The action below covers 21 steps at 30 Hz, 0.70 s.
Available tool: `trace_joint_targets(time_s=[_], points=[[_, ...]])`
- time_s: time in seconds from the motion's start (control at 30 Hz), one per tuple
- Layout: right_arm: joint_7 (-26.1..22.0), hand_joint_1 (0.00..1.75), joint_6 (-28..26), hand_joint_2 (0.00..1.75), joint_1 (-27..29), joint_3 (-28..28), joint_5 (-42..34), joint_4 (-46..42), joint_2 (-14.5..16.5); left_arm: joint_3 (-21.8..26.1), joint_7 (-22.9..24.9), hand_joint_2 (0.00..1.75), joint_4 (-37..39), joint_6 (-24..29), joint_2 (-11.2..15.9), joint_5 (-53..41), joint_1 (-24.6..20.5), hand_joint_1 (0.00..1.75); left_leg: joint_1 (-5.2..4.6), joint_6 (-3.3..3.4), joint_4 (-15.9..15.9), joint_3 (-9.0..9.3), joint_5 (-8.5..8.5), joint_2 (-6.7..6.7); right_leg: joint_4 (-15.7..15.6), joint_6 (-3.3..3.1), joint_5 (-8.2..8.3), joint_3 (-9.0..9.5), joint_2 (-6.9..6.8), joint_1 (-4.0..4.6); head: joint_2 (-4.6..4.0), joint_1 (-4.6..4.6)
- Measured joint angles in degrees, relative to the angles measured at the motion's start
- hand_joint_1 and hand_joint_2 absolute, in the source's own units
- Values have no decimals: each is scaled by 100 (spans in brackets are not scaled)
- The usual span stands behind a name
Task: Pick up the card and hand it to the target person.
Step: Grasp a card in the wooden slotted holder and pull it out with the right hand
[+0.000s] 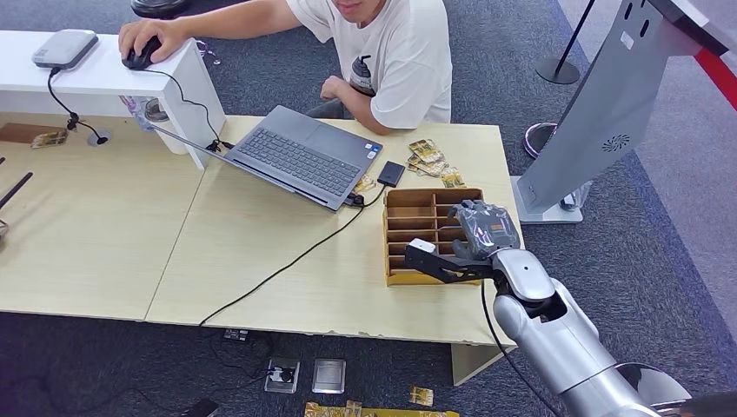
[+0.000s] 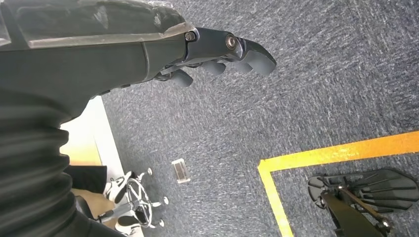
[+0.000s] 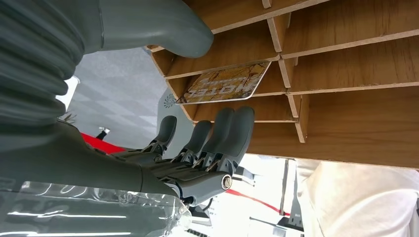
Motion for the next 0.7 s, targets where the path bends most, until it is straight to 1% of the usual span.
trace_joint_targets(time_s=[0.13,0.27,0.4,0.53,0.7], points=[[-4,99,-5,175,0,1,-1,2,-5,-14,-9,175,-1,1,2,0,0,0,0,0,0,0,0,0,0,0,0,0,0,0,0,0],[-4,110,-9,175,1,4,-1,0,-16,-22,-27,175,-6,0,2,0,1,0,0,0,0,0,0,0,0,0,0,0,0,0,0,0],[-4,140,-13,175,3,4,-1,-25,-29,-23,-42,175,-19,1,2,0,3,0,0,0,0,1,0,0,0,0,0,0,0,0,0,1],[-5,146,-20,175,17,4,-1,-59,-47,-23,-48,175,-27,0,2,0,5,0,0,0,0,1,0,0,0,0,0,0,0,0,0,-1],[-37,149,-49,175,39,4,3,-95,-58,-22,-50,175,-28,2,2,0,6,0,0,0,0,1,0,0,0,0,0,0,0,0,0,-2]])
